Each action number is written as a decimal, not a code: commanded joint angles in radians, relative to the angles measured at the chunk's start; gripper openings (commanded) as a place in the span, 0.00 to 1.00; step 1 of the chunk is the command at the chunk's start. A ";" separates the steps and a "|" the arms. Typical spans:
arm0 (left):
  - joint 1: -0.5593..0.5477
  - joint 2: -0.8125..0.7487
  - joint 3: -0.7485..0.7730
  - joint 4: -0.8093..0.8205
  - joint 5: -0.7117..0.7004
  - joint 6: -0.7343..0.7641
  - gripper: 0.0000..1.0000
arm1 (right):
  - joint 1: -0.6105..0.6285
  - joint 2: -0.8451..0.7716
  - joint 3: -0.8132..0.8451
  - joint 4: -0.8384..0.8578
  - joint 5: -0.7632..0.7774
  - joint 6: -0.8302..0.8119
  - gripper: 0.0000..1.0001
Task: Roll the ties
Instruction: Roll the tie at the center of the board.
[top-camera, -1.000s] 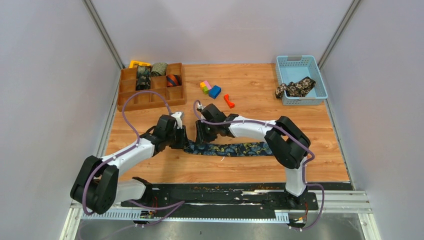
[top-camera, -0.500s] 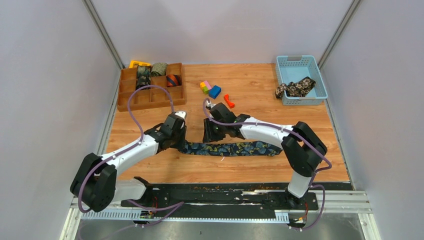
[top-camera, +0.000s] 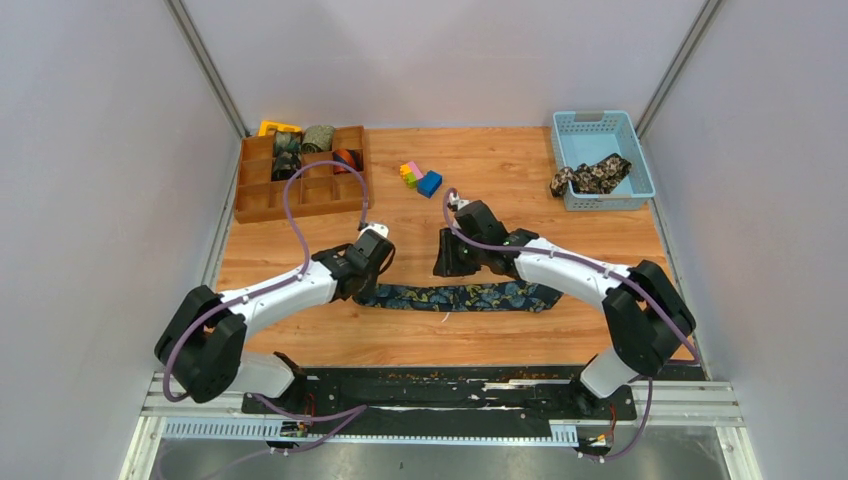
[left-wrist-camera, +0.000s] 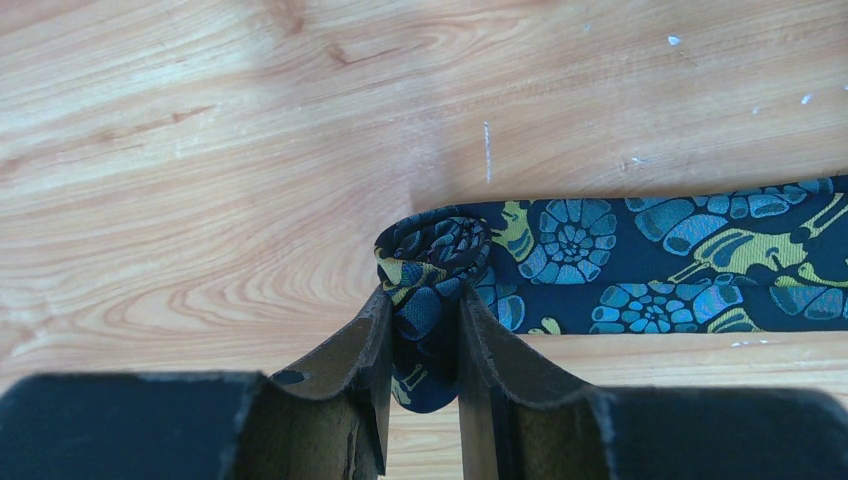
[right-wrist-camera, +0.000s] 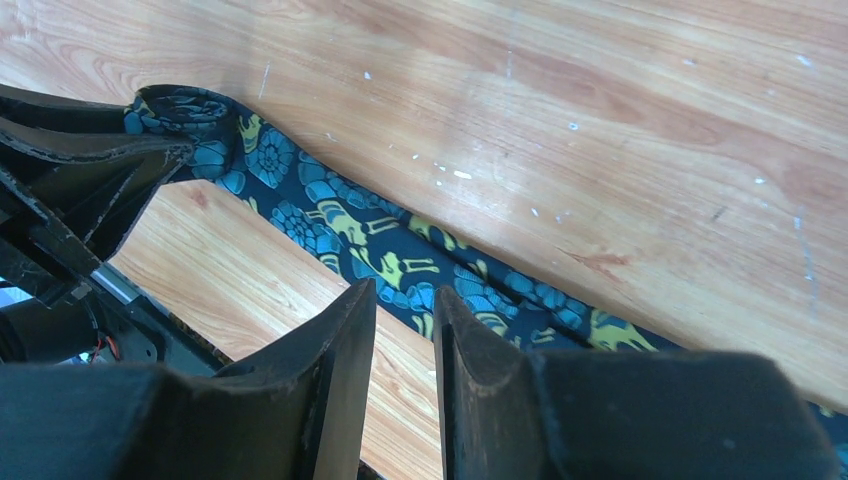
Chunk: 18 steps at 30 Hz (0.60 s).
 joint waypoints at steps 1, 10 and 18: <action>-0.036 0.046 0.069 -0.058 -0.142 -0.007 0.22 | -0.029 -0.072 -0.034 0.002 0.010 -0.019 0.29; -0.141 0.178 0.156 -0.147 -0.318 -0.037 0.22 | -0.082 -0.164 -0.106 0.009 0.008 -0.009 0.36; -0.218 0.287 0.231 -0.191 -0.373 -0.071 0.23 | -0.114 -0.251 -0.146 -0.007 0.023 -0.007 0.53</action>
